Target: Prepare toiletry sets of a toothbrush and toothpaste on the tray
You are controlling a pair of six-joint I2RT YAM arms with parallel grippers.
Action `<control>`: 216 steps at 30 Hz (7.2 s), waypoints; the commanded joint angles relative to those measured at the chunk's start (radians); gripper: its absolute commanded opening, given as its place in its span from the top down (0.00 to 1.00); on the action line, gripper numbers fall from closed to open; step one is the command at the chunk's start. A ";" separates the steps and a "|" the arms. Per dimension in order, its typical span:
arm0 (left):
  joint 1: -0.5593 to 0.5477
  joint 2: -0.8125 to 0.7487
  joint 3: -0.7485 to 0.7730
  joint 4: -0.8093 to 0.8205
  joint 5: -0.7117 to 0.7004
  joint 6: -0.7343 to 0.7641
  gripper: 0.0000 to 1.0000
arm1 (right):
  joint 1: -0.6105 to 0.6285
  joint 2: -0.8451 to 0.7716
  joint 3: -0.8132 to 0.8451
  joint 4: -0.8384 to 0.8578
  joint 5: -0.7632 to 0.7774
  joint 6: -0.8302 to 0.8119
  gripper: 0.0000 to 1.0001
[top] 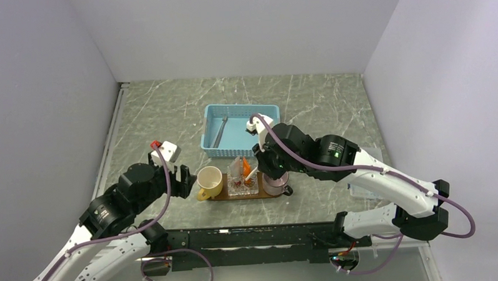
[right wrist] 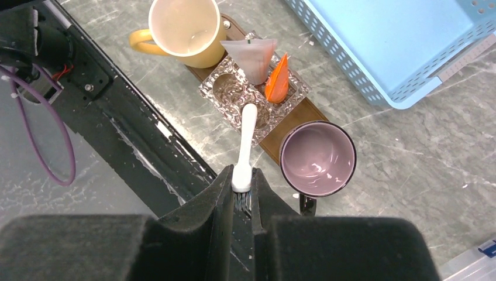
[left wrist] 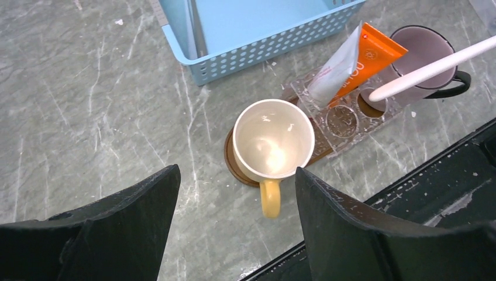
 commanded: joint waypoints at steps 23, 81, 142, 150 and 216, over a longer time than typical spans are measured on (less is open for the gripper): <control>-0.002 -0.070 -0.041 0.062 -0.096 -0.030 0.22 | 0.034 -0.073 -0.271 0.254 0.119 0.138 1.00; -0.002 -0.068 -0.043 0.063 -0.088 -0.027 0.21 | 0.110 -0.072 -0.425 0.403 0.280 0.213 0.80; 0.128 0.587 0.398 0.113 0.034 0.042 0.03 | -0.322 -0.012 -0.184 0.346 0.028 -0.006 0.63; 0.225 0.877 0.570 0.142 0.157 0.071 0.07 | -0.364 -0.054 -0.234 0.329 -0.055 -0.011 0.63; 0.310 1.630 0.910 0.109 0.173 0.029 0.54 | -0.399 -0.096 -0.318 0.295 -0.173 -0.004 0.64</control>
